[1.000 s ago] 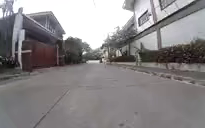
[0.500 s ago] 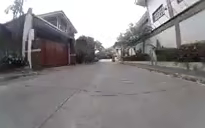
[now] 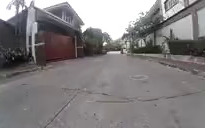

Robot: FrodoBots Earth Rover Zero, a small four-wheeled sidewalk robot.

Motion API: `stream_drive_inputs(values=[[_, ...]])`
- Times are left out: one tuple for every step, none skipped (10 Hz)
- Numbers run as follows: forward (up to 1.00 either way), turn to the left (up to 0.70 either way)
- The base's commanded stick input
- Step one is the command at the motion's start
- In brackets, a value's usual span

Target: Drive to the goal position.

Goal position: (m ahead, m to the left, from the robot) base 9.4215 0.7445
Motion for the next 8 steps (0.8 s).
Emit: stream_drive_inputs(values=[[1.00, -0.20], [1.00, -0.20], [1.00, -0.20], [1.00, -0.20], [1.00, -0.20], [1.00, -0.20], [1.00, -0.08], [1.00, 0.17]])
